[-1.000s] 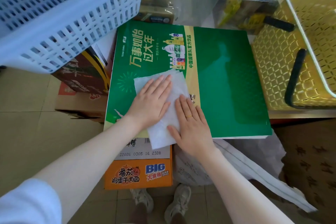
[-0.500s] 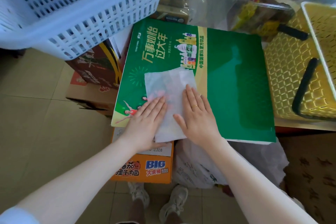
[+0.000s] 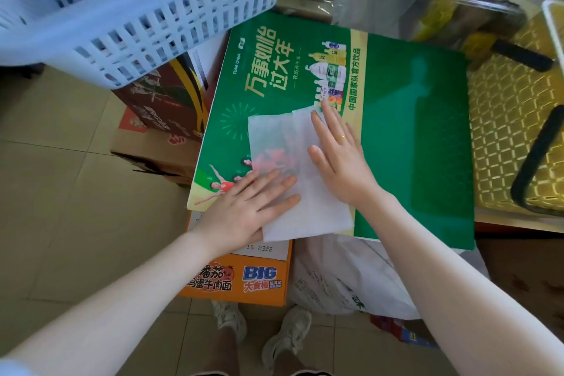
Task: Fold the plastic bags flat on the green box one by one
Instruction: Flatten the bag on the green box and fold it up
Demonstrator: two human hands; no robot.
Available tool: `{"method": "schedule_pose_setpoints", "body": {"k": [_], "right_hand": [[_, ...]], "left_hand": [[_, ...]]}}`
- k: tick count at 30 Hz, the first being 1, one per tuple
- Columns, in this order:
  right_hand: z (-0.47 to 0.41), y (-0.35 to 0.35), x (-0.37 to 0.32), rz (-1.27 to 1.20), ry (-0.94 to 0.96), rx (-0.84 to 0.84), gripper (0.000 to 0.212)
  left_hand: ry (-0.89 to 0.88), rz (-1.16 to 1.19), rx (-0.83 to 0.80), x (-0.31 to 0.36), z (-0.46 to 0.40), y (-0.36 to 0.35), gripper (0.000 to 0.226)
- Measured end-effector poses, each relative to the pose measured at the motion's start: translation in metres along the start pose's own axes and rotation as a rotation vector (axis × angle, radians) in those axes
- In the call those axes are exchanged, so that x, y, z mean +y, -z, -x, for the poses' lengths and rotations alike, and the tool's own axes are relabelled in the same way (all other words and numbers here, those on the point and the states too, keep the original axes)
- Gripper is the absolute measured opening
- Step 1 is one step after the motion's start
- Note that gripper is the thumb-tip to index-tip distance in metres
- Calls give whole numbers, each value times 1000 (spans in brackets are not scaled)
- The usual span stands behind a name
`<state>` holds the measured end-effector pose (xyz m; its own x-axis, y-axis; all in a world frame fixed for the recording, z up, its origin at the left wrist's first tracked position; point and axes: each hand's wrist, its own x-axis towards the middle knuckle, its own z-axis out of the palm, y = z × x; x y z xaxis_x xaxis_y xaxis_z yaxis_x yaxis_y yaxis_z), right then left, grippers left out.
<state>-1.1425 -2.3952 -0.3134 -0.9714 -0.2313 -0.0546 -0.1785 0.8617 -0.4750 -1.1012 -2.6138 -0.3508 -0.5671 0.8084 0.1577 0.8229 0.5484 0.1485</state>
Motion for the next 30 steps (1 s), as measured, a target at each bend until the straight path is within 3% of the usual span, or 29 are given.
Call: {"method": "schedule_pose_setpoints", "body": {"k": [3, 6, 8, 10, 11, 13, 16, 18, 20, 27, 28, 30], "right_hand": [[31, 10, 12, -210, 34, -39, 50], [48, 23, 20, -364, -21, -221, 61], [55, 27, 28, -512, -86, -329, 74], [63, 27, 31, -708, -169, -392, 90], [66, 26, 32, -807, -219, -395, 92], [71, 28, 26, -886, -220, -380, 75], [68, 27, 4, -863, -260, -257, 39], [59, 20, -10, -724, -394, -62, 21], [49, 12, -21, -571, -521, 77, 24], [21, -5, -34, -354, -706, 214, 41], [18, -6, -35, -304, -721, 196, 40], [15, -7, -37, -162, -714, 139, 31]], "left_hand": [[-12, 150, 53, -2, -1, 1, 54], [115, 404, 121, 3, 1, 8, 52], [286, 690, 176, 12, 3, 20, 37], [510, 852, 207, 21, 1, 31, 50], [627, 864, 211, 24, -2, 33, 56], [795, 826, 212, 25, -8, 35, 54], [921, 820, 228, 24, -17, 37, 45], [959, 797, 263, 23, -22, 38, 38], [985, 775, 301, 22, -30, 40, 28], [1035, 550, 199, 12, -56, 38, 20], [1052, 508, 169, 13, -58, 40, 28], [981, 373, 171, 14, -53, 38, 64]]}}
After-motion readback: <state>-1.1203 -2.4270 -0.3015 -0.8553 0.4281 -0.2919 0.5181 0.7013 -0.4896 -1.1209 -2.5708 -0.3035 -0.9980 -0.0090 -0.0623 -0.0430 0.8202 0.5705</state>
